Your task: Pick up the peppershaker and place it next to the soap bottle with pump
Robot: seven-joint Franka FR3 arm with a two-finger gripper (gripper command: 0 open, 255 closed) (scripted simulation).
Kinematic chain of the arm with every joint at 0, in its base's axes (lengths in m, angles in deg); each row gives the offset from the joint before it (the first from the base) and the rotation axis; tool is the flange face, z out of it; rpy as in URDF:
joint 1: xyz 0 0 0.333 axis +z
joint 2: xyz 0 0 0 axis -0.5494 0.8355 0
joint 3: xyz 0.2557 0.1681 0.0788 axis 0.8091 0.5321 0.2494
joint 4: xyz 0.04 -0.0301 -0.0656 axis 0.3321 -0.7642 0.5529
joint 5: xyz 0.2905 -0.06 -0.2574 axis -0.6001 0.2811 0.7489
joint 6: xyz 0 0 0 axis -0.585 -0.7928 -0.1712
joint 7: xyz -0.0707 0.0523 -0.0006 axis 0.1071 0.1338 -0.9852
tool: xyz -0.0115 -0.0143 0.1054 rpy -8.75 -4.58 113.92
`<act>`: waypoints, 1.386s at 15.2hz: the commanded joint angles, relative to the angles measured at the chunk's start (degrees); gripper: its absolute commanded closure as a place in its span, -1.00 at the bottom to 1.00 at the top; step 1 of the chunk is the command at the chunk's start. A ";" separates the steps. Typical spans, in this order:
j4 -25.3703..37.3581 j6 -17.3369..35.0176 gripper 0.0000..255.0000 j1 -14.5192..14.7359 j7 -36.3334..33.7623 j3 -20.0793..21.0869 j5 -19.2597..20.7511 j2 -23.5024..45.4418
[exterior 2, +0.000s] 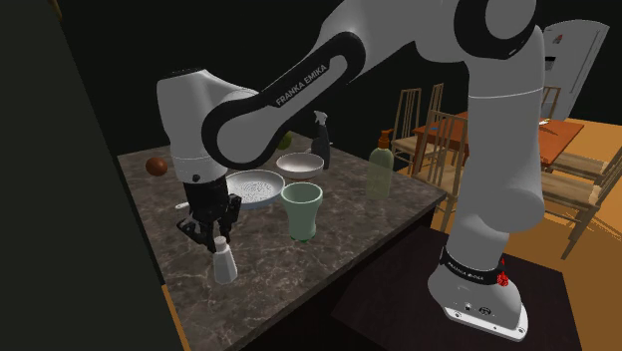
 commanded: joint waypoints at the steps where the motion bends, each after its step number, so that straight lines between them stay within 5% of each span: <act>1: -0.01 0.00 1.00 0.00 0.00 0.00 0.00 0.00; 21: 9.02 -13.35 1.00 -0.61 2.28 0.72 -3.23 -4.99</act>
